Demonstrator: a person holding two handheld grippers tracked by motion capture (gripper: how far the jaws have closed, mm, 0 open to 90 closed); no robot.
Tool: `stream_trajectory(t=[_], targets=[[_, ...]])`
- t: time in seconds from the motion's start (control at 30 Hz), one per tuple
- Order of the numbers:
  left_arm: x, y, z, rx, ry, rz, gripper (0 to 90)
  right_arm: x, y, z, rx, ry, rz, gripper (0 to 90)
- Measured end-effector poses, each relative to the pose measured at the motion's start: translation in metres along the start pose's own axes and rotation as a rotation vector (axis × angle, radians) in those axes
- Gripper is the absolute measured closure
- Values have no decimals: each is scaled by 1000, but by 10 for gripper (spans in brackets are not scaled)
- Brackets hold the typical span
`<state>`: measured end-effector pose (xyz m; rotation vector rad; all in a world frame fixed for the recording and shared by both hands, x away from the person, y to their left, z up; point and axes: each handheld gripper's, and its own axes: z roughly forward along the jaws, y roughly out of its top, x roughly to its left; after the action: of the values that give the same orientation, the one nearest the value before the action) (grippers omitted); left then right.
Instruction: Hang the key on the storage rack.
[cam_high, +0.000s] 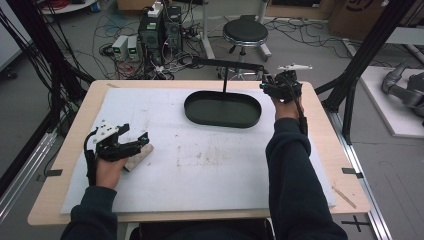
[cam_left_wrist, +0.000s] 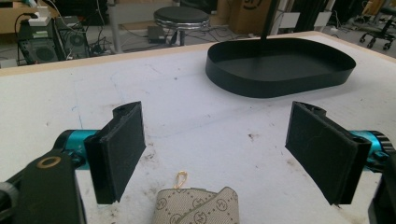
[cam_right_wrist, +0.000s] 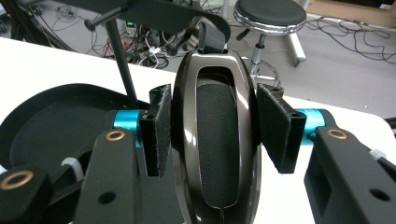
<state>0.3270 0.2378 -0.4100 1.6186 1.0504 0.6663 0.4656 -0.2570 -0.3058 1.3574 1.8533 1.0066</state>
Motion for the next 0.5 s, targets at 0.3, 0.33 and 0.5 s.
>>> stream_trajectory(t=[0.3, 0.33, 0.5], targets=[[0, 0, 0, 1, 0, -1, 195, 9, -8, 16, 73, -6, -57, 496], [0, 0, 0, 0, -2, -2, 195, 11, -8, 19, 82, -6, -68, 496], [0, 0, -1, -1, -2, 0, 195, 17, -12, 31, 116, -16, -73, 495]])
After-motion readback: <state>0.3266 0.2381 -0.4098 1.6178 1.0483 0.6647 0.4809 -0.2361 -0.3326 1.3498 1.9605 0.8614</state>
